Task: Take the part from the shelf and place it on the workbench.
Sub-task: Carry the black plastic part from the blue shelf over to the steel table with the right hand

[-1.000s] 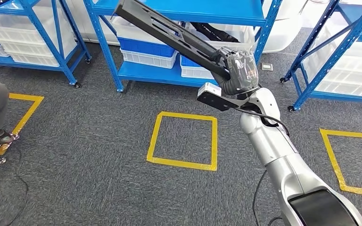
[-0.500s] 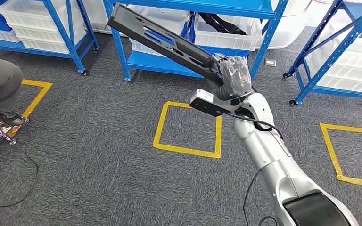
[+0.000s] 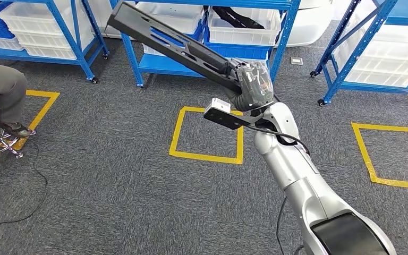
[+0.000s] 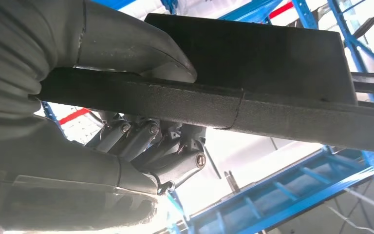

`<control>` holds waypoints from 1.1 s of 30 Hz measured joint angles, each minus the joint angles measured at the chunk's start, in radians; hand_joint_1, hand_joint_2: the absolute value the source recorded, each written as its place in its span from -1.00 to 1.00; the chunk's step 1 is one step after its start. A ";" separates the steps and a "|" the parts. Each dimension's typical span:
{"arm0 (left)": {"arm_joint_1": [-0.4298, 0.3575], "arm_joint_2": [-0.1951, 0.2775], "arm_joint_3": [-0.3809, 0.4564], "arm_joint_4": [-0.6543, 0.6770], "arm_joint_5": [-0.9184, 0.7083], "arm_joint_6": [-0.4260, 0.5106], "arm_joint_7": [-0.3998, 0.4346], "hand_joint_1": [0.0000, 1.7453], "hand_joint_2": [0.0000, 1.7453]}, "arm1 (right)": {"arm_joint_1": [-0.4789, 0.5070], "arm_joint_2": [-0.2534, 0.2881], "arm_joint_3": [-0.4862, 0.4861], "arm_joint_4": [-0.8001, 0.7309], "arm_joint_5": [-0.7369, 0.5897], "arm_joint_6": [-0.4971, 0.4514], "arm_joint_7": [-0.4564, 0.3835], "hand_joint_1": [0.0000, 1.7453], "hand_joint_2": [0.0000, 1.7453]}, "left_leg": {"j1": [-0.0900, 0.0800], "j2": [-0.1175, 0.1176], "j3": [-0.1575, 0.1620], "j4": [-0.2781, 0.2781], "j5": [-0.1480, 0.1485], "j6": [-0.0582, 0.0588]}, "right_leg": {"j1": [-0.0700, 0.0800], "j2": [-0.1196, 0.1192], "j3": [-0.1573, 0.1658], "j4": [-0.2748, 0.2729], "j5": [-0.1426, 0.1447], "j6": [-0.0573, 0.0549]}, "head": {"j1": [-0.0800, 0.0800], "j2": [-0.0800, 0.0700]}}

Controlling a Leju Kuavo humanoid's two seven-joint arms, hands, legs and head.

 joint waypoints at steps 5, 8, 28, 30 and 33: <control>-0.001 0.000 0.002 0.000 -0.006 -0.001 -0.004 -1.00 -1.00 | -0.006 -0.022 -0.031 -0.001 -0.006 0.005 0.001 0.98 1.00 | 0.001 -0.002 0.177 -0.139 0.050 0.005 | 0.004 0.001 -0.051 0.004 0.042 0.018 | 0.000 0.000; -0.003 0.000 0.002 0.000 -0.016 -0.009 -0.009 -1.00 -1.00 | -0.013 -0.037 -0.049 -0.005 -0.002 0.003 0.002 0.98 1.00 | -0.007 -0.005 0.238 -0.244 0.031 0.023 | 0.010 -0.001 -0.064 0.006 0.062 0.041 | 0.002 0.000; -0.001 -0.001 0.002 0.000 -0.033 -0.022 -0.012 -1.00 -1.00 | 0.006 -0.071 -0.080 -0.012 0.036 -0.001 0.013 0.98 1.00 | -0.008 0.002 0.073 -0.142 0.063 0.014 | -0.008 0.004 0.008 -0.005 0.002 0.009 | 0.007 0.000; -0.001 -0.001 0.002 0.000 -0.037 -0.019 -0.012 -1.00 -1.00 | 0.009 -0.070 -0.081 -0.012 0.041 -0.002 0.013 0.98 1.00 | -0.007 0.000 0.030 -0.011 -0.013 0.009 | -0.003 0.004 -0.010 -0.004 0.016 0.000 | 0.007 0.000; -0.001 -0.001 0.001 0.000 -0.039 -0.013 -0.014 -1.00 -1.00 | 0.014 -0.071 -0.084 -0.012 0.040 -0.002 0.017 0.98 1.00 | -0.007 -0.001 0.075 -0.024 -0.007 0.011 | 0.002 0.005 -0.032 -0.002 0.033 0.003 | 0.007 0.000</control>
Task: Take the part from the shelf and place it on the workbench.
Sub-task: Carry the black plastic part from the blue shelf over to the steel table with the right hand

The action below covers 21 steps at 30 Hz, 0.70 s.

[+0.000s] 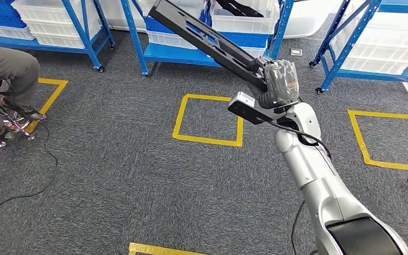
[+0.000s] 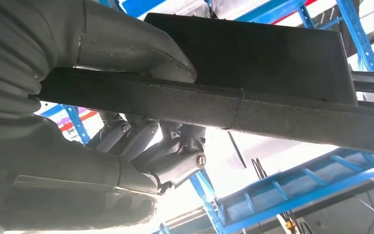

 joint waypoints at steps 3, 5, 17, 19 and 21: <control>-0.002 0.001 0.000 0.000 -0.002 0.006 -0.014 -1.00 -1.00 | 0.000 0.000 -0.010 -0.004 -0.005 0.000 0.001 0.98 1.00 | -0.004 -0.001 0.131 -0.189 0.047 0.016 | 0.007 0.000 -0.011 0.005 0.010 0.010 | 0.001 0.000; -0.002 0.000 0.000 0.000 -0.002 0.008 -0.028 -1.00 -1.00 | -0.001 -0.001 -0.018 -0.007 -0.007 0.000 0.001 0.98 1.00 | -0.008 -0.001 0.153 -0.232 0.050 0.022 | 0.017 -0.001 -0.018 0.008 0.012 0.014 | 0.002 0.000; -0.001 -0.001 0.005 0.000 -0.008 -0.047 -0.046 -1.00 -1.00 | -0.002 0.000 -0.036 -0.011 0.002 0.000 -0.005 0.98 1.00 | -0.034 -0.002 0.129 -0.229 0.073 0.050 | 0.001 -0.003 -0.031 -0.003 0.040 0.048 | 0.002 0.000; -0.001 -0.002 0.005 0.000 -0.012 -0.035 -0.071 -1.00 -1.00 | -0.002 0.000 -0.037 -0.011 0.007 0.000 -0.005 0.98 1.00 | -0.036 -0.003 0.127 -0.229 0.075 0.054 | -0.002 -0.003 -0.031 -0.006 0.044 0.054 | 0.002 0.000; -0.001 -0.003 0.005 0.000 -0.013 -0.010 -0.121 -1.00 -1.00 | -0.002 -0.002 -0.039 -0.014 0.010 0.000 -0.005 0.98 1.00 | -0.033 0.001 0.128 -0.234 0.082 0.062 | -0.002 -0.002 -0.035 -0.005 0.045 0.060 | 0.002 0.000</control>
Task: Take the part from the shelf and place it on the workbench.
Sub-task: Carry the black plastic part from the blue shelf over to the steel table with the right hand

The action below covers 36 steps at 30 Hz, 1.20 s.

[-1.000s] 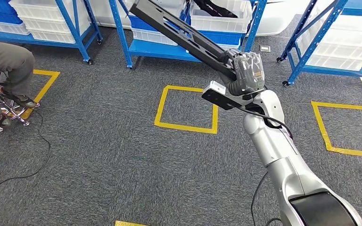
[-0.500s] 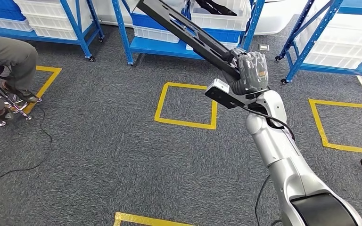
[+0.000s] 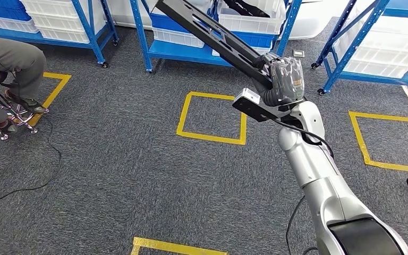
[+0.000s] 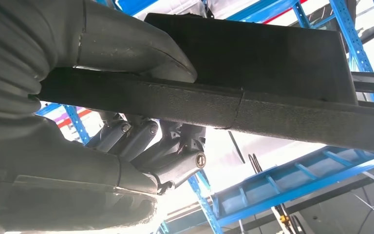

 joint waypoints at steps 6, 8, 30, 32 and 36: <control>0.000 -0.009 0.001 -0.002 0.008 0.025 -0.032 -1.00 -1.00 | 0.003 -0.007 -0.009 -0.005 0.001 0.000 -0.005 0.98 1.00 | 0.014 0.023 -0.010 -0.009 0.016 0.012 | -0.004 0.002 -0.117 0.286 -0.139 0.001 | 0.003 0.000; 0.000 -0.012 0.002 -0.002 0.012 0.034 -0.032 -1.00 -1.00 | 0.005 -0.008 -0.009 -0.005 0.001 0.000 -0.006 0.98 1.00 | 0.016 0.032 -0.012 -0.008 0.017 0.009 | -0.007 -0.001 -0.087 0.257 -0.127 0.013 | 0.003 0.000; 0.001 -0.016 0.008 -0.006 -0.008 0.030 -0.032 -1.00 -1.00 | 0.000 -0.001 -0.011 0.005 0.002 -0.015 -0.019 0.98 1.00 | 0.016 -0.035 0.007 0.001 -0.008 -0.015 | 0.014 0.093 0.024 0.006 -0.029 -0.033 | -0.001 0.000; 0.000 -0.019 0.008 -0.008 -0.008 0.032 -0.033 -1.00 -1.00 | -0.002 -0.006 -0.013 0.005 0.003 -0.015 -0.019 0.98 1.00 | 0.020 -0.017 0.010 -0.012 0.003 -0.007 | 0.016 0.078 0.006 0.027 -0.040 -0.025 | 0.001 0.000; 0.002 -0.020 0.009 -0.009 -0.007 0.033 -0.033 -1.00 -1.00 | -0.006 -0.008 -0.013 0.008 0.003 -0.015 -0.019 0.98 1.00 | 0.022 0.023 0.005 -0.020 0.013 0.000 | 0.012 0.018 -0.098 0.249 -0.137 -0.023 | 0.009 0.000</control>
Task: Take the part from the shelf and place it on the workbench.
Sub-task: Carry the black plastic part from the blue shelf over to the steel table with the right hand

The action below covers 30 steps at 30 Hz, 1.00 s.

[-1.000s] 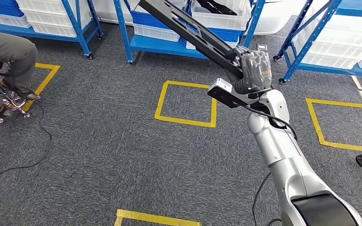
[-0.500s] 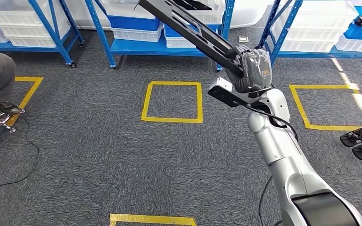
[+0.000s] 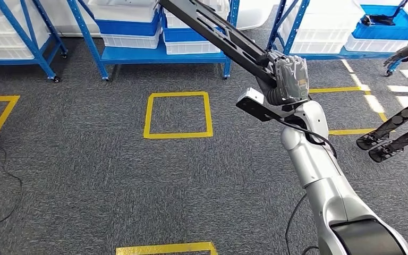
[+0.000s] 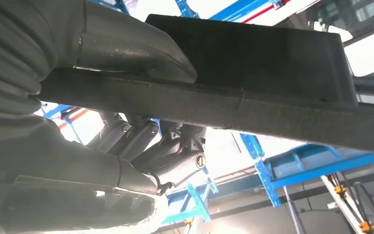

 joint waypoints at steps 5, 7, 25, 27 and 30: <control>0.000 -0.001 0.000 0.000 0.000 -0.001 0.000 -1.00 -1.00 | 0.001 0.000 0.000 0.005 0.000 -0.001 -0.001 0.98 1.00 | -0.001 0.052 -0.001 0.001 0.000 -0.007 | -0.012 -0.046 0.096 -0.147 0.051 0.026 | 0.001 0.000; -0.001 -0.001 0.000 0.000 0.000 -0.001 0.000 -1.00 -1.00 | -0.003 0.002 0.000 0.006 0.000 -0.002 -0.001 0.98 1.00 | -0.004 0.070 0.000 0.002 -0.001 -0.019 | -0.005 -0.072 0.145 -0.243 0.079 0.020 | 0.000 0.000; 0.001 0.007 0.000 0.000 0.007 0.005 0.000 -1.00 -1.00 | 0.000 0.009 0.002 0.019 0.005 -0.017 -0.013 0.98 1.00 | -0.003 -0.093 0.008 0.010 -0.019 -0.010 | -0.002 0.139 0.119 -0.254 0.120 -0.012 | -0.006 0.000; -0.001 0.005 0.000 0.000 0.007 0.005 0.000 -1.00 -1.00 | -0.002 0.004 0.002 0.020 0.001 -0.018 -0.015 0.98 1.00 | 0.001 -0.065 0.014 -0.005 -0.009 -0.005 | 0.003 0.110 0.100 -0.232 0.110 -0.006 | -0.003 0.000; 0.001 0.003 0.001 0.000 0.006 0.001 0.000 -1.00 -1.00 | -0.006 0.002 0.002 0.023 -0.005 -0.022 -0.018 0.98 1.00 | 0.003 -0.018 0.016 -0.016 -0.002 0.000 | 0.003 0.015 0.016 -0.067 0.036 -0.006 | 0.007 0.000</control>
